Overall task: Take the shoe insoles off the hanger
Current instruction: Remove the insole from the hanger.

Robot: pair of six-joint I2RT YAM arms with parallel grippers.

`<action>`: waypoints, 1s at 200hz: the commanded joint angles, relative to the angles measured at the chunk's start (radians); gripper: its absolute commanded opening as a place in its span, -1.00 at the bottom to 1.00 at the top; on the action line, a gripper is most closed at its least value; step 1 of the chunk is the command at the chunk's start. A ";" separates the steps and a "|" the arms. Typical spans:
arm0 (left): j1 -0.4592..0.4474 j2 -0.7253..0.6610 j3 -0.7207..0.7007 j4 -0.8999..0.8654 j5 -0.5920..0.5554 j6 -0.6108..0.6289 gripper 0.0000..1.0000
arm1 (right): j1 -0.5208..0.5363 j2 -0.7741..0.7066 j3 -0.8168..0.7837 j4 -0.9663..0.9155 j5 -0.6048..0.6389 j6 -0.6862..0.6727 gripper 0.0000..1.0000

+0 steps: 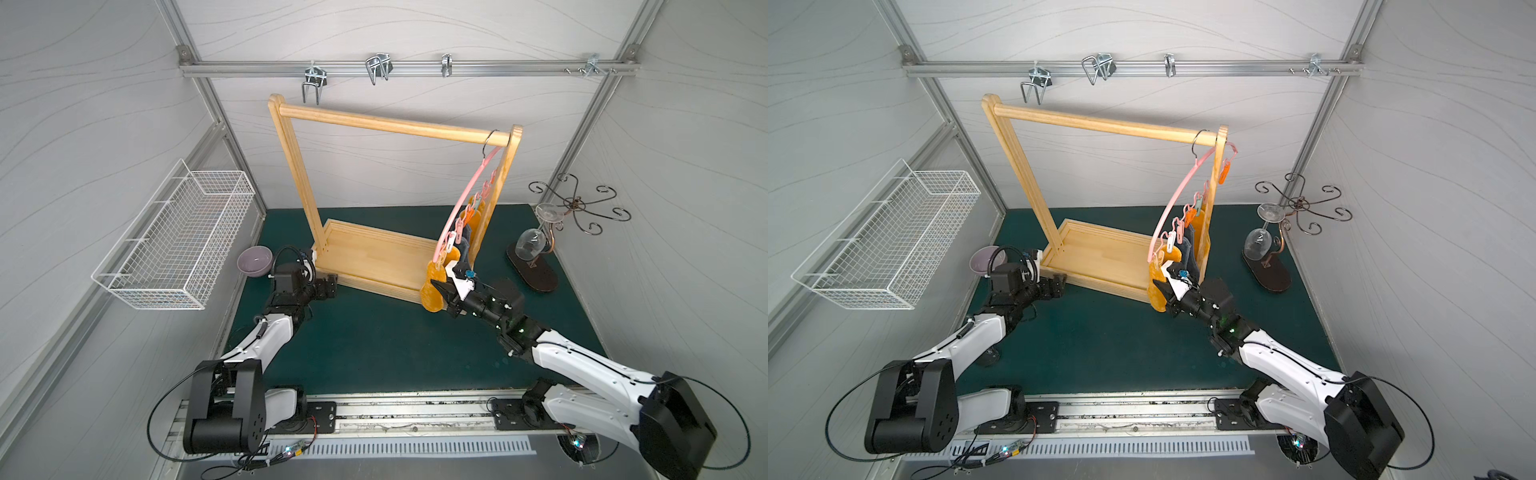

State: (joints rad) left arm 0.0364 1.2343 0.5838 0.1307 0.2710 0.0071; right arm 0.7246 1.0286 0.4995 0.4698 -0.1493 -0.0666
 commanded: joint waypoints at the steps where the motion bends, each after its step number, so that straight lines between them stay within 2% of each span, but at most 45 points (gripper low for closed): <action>1: 0.003 -0.016 0.150 -0.127 0.112 -0.018 0.99 | 0.006 -0.040 0.010 0.004 -0.038 0.040 -0.80; 25: 0.003 -0.013 0.284 -0.252 0.082 -0.024 0.99 | 0.007 -0.072 0.008 -0.016 -0.052 0.051 -0.79; 60: 0.003 -0.025 0.401 -0.358 0.057 -0.054 1.00 | 0.007 -0.122 0.011 -0.060 -0.058 0.062 -0.79; 98: 0.003 -0.056 0.483 -0.473 -0.139 -0.071 0.99 | 0.009 -0.154 0.015 -0.076 -0.083 0.072 -0.78; 128: 0.003 -0.074 0.495 -0.524 -0.217 -0.077 1.00 | 0.010 -0.168 0.019 -0.076 -0.107 0.088 -0.78; 151: 0.003 -0.084 0.516 -0.568 -0.220 -0.084 1.00 | 0.009 -0.171 0.020 -0.066 -0.117 0.102 -0.78; 174: 0.003 -0.085 0.552 -0.624 -0.122 -0.049 1.00 | 0.009 -0.178 0.019 -0.069 -0.126 0.122 -0.78; 200: 0.003 -0.081 0.583 -0.656 -0.087 -0.067 1.00 | 0.010 -0.184 0.009 -0.051 -0.138 0.147 -0.78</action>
State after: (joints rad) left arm 0.0364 1.1679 1.0973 -0.4892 0.1280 -0.0628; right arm 0.7273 0.8661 0.4999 0.3935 -0.2554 0.0422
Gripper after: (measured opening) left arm 0.998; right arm 0.110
